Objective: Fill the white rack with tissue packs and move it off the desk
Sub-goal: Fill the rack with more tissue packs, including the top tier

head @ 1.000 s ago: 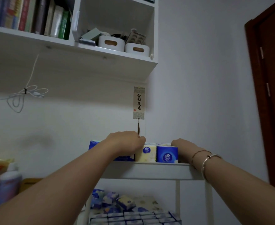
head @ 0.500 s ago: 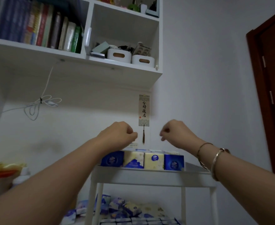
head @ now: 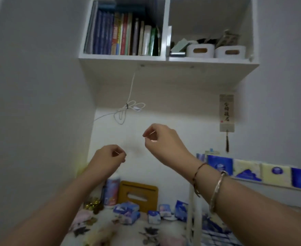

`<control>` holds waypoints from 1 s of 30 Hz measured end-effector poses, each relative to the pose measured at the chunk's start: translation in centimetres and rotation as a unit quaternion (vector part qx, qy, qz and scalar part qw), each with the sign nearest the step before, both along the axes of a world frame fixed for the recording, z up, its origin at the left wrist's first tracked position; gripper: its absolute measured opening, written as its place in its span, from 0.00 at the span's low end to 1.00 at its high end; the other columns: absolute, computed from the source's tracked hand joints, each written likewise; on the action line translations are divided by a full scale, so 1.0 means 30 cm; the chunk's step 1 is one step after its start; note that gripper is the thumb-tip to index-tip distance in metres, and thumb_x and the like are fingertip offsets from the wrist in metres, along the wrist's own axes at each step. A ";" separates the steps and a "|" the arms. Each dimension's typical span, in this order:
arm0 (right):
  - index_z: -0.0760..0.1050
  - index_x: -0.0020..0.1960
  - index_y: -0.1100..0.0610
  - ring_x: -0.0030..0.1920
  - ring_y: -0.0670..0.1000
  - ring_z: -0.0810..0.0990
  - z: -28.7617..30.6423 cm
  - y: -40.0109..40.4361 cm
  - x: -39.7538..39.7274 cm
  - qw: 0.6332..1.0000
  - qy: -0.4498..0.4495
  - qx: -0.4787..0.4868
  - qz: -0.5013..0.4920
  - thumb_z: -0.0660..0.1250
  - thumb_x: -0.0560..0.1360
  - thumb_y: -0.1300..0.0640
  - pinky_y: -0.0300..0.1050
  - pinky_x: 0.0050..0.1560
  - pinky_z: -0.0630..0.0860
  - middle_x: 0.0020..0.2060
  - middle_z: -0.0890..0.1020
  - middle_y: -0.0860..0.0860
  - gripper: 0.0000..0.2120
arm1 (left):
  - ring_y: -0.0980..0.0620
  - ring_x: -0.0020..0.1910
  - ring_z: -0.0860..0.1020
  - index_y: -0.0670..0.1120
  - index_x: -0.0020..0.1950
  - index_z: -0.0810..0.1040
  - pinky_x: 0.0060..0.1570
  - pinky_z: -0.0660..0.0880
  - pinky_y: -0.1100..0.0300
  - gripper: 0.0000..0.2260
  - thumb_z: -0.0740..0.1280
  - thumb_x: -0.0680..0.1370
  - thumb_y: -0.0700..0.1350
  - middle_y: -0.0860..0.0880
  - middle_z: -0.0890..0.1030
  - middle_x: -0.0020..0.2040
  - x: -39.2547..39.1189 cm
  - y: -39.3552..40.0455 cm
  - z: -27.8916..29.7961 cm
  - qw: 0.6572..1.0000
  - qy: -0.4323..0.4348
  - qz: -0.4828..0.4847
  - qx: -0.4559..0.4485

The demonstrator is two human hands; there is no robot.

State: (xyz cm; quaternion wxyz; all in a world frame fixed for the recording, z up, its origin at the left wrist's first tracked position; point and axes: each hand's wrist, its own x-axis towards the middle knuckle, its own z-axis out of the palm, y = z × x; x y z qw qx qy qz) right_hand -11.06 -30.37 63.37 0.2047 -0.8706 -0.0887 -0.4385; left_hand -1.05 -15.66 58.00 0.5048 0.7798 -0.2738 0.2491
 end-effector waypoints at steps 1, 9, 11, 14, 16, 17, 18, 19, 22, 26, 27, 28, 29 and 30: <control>0.77 0.53 0.52 0.49 0.48 0.78 -0.045 0.041 0.059 1.000 0.016 0.005 0.010 0.62 0.74 0.57 0.42 0.47 0.76 0.48 0.80 0.48 0.09 | 0.50 0.41 0.82 0.47 0.45 0.81 0.47 0.79 0.51 0.05 0.65 0.77 0.43 0.50 0.84 0.41 0.031 0.031 -0.040 1.000 0.012 0.005 -0.008; 0.73 0.55 0.59 0.53 0.57 0.76 -0.422 0.096 0.459 0.983 0.174 0.042 -0.030 0.61 0.76 0.59 0.49 0.50 0.75 0.53 0.78 0.56 0.09 | 0.47 0.42 0.80 0.50 0.39 0.79 0.45 0.79 0.50 0.06 0.66 0.75 0.41 0.49 0.82 0.40 0.295 0.077 -0.422 0.990 0.127 0.048 -0.037; 0.72 0.55 0.60 0.54 0.59 0.76 -0.522 0.054 0.537 0.976 0.205 0.043 -0.062 0.60 0.76 0.60 0.47 0.49 0.74 0.54 0.78 0.58 0.09 | 0.50 0.44 0.79 0.51 0.41 0.78 0.48 0.78 0.50 0.06 0.65 0.75 0.41 0.50 0.81 0.42 0.342 0.046 -0.517 0.986 0.156 0.051 -0.042; 0.71 0.59 0.61 0.55 0.59 0.76 -0.650 -0.023 0.629 0.962 0.247 0.047 -0.102 0.60 0.77 0.61 0.43 0.44 0.69 0.56 0.77 0.59 0.11 | 0.52 0.45 0.79 0.51 0.44 0.78 0.50 0.77 0.52 0.05 0.65 0.75 0.42 0.50 0.81 0.45 0.402 -0.017 -0.630 0.982 0.175 0.050 -0.048; 0.71 0.59 0.61 0.54 0.58 0.76 -0.726 -0.069 0.682 0.955 0.267 0.054 -0.117 0.61 0.77 0.59 0.45 0.45 0.71 0.56 0.77 0.58 0.12 | 0.52 0.46 0.78 0.50 0.46 0.79 0.50 0.77 0.53 0.04 0.65 0.76 0.42 0.51 0.80 0.46 0.433 -0.065 -0.677 0.981 0.177 0.054 -0.053; 0.71 0.60 0.60 0.54 0.58 0.76 -0.761 -0.088 0.707 0.952 0.274 0.061 -0.121 0.62 0.77 0.56 0.47 0.47 0.73 0.57 0.77 0.58 0.13 | 0.52 0.46 0.78 0.50 0.47 0.79 0.49 0.77 0.53 0.04 0.65 0.76 0.42 0.52 0.80 0.45 0.444 -0.087 -0.690 0.982 0.175 0.052 -0.055; 0.70 0.62 0.58 0.55 0.57 0.76 -0.798 -0.108 0.742 0.950 0.279 0.068 -0.123 0.63 0.77 0.53 0.48 0.50 0.75 0.58 0.76 0.57 0.16 | 0.53 0.46 0.78 0.50 0.47 0.78 0.49 0.77 0.53 0.04 0.65 0.77 0.43 0.53 0.79 0.45 0.460 -0.107 -0.703 0.983 0.170 0.050 -0.054; 0.69 0.64 0.57 0.57 0.57 0.75 -0.827 -0.120 0.766 0.948 0.285 0.077 -0.121 0.64 0.76 0.51 0.50 0.54 0.75 0.60 0.74 0.56 0.19 | 0.55 0.45 0.77 0.51 0.47 0.78 0.48 0.77 0.55 0.04 0.64 0.77 0.43 0.55 0.79 0.45 0.463 -0.116 -0.706 0.985 0.161 0.045 -0.045; 0.63 0.70 0.53 0.65 0.57 0.68 -0.892 -0.141 0.851 0.944 0.296 0.082 -0.120 0.66 0.75 0.47 0.52 0.63 0.69 0.65 0.68 0.55 0.27 | 0.61 0.43 0.77 0.52 0.46 0.78 0.43 0.75 0.61 0.07 0.64 0.77 0.41 0.57 0.80 0.44 0.491 -0.109 -0.711 0.991 0.129 0.016 -0.046; 0.56 0.75 0.46 0.73 0.58 0.58 -0.923 -0.141 0.943 0.953 0.277 0.068 -0.106 0.67 0.72 0.42 0.55 0.71 0.63 0.74 0.58 0.55 0.36 | 0.59 0.45 0.78 0.53 0.44 0.77 0.43 0.75 0.60 0.10 0.63 0.77 0.37 0.54 0.81 0.46 0.523 -0.067 -0.724 0.983 0.159 0.011 -0.087; 0.56 0.75 0.44 0.74 0.58 0.58 -0.930 -0.139 0.961 0.951 0.283 0.072 -0.100 0.67 0.71 0.41 0.56 0.71 0.63 0.74 0.58 0.55 0.37 | 0.59 0.44 0.78 0.53 0.45 0.77 0.42 0.75 0.61 0.11 0.63 0.77 0.37 0.54 0.81 0.46 0.532 -0.063 -0.727 0.981 0.168 0.012 -0.095; 0.57 0.75 0.43 0.73 0.58 0.60 -0.940 -0.139 0.976 0.949 0.290 0.075 -0.095 0.67 0.70 0.40 0.55 0.70 0.64 0.74 0.59 0.55 0.36 | 0.60 0.44 0.77 0.53 0.45 0.78 0.41 0.74 0.62 0.10 0.63 0.77 0.37 0.54 0.81 0.46 0.538 -0.060 -0.729 0.980 0.173 0.012 -0.100; 0.58 0.74 0.43 0.71 0.58 0.63 -0.946 -0.136 0.978 0.946 0.301 0.075 -0.092 0.67 0.70 0.40 0.53 0.69 0.66 0.73 0.61 0.55 0.35 | 0.60 0.45 0.77 0.52 0.46 0.78 0.40 0.73 0.64 0.10 0.63 0.77 0.37 0.55 0.81 0.47 0.542 -0.060 -0.730 0.980 0.173 0.010 -0.101; 0.60 0.73 0.43 0.69 0.58 0.66 -0.954 -0.134 0.977 0.945 0.307 0.070 -0.091 0.67 0.71 0.41 0.52 0.67 0.67 0.72 0.62 0.55 0.33 | 0.60 0.45 0.77 0.52 0.47 0.78 0.39 0.72 0.66 0.10 0.63 0.77 0.36 0.55 0.80 0.47 0.544 -0.060 -0.729 0.980 0.170 0.008 -0.101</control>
